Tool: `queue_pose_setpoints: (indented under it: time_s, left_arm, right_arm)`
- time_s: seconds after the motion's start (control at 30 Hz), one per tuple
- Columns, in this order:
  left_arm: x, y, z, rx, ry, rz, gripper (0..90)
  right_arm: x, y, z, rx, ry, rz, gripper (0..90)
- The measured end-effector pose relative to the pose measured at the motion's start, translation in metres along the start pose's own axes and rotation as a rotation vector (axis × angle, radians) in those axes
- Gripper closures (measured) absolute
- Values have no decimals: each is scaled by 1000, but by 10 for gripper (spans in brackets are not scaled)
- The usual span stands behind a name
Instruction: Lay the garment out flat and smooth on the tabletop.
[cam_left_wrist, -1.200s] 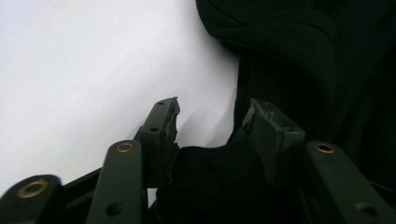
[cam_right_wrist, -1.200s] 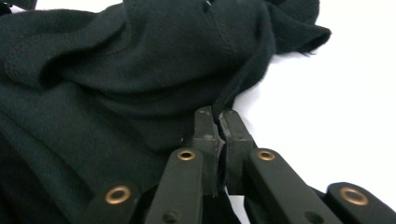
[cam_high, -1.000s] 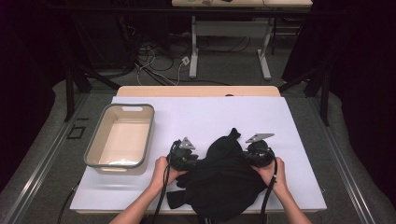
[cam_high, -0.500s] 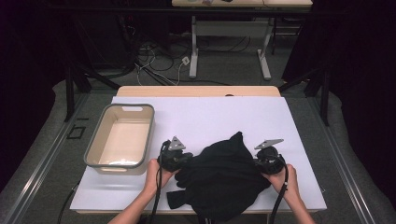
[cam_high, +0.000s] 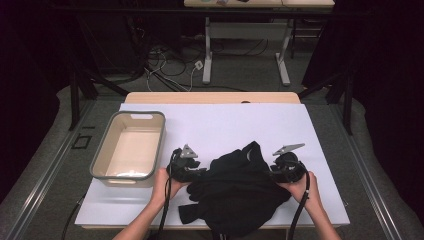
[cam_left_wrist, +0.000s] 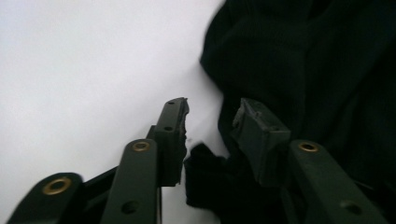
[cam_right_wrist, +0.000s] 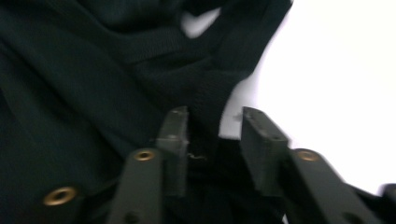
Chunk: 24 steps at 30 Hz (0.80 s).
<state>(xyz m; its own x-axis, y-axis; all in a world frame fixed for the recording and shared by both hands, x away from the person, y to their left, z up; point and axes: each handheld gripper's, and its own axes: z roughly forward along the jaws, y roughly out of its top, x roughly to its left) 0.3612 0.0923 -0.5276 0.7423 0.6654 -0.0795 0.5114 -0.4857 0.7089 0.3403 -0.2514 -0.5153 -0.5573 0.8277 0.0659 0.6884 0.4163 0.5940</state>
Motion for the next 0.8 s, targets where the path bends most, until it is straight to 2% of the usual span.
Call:
queue_pose_setpoints:
  time_s: [0.03,0.07,0.17,0.27,0.33,0.43,0.5,0.57,0.6,0.63,0.73,0.77,0.8]
  left_arm:
    - [1,4,0,-8,7,-1,576]
    - [2,8,-1,-6,-4,-7,567]
    - [0,15,4,-13,2,-9,544]
    - [-3,16,12,-5,10,-9,523]
    - [-3,17,18,3,19,-13,512]
    - [-3,17,30,40,18,-12,503]
    - [-6,15,40,83,-4,4,498]
    - [-11,13,48,105,-7,30,508]
    - [-13,12,49,80,-11,31,533]
    - [-15,11,50,73,-24,31,572]
    - [-19,8,50,49,-56,58,759]
    - [-20,7,49,49,-54,69,834]
    - [-22,6,49,39,-45,73,859]
  right_arm:
    - [-1,3,0,-14,4,-2,572]
    - [-1,6,-1,-18,23,3,551]
    - [-4,13,0,-35,29,14,526]
    - [-7,17,2,-40,45,33,501]
    - [-8,18,2,-56,38,46,494]
    - [-10,19,5,-81,21,49,497]
    - [-10,19,11,-69,19,49,556]
    - [-7,18,21,-24,33,51,576]
    - [-6,16,27,-5,28,35,608]
    - [-4,15,31,11,38,38,625]
    - [0,12,39,36,52,13,763]
    - [2,11,39,32,60,19,807]
    - [4,10,38,40,45,10,840]
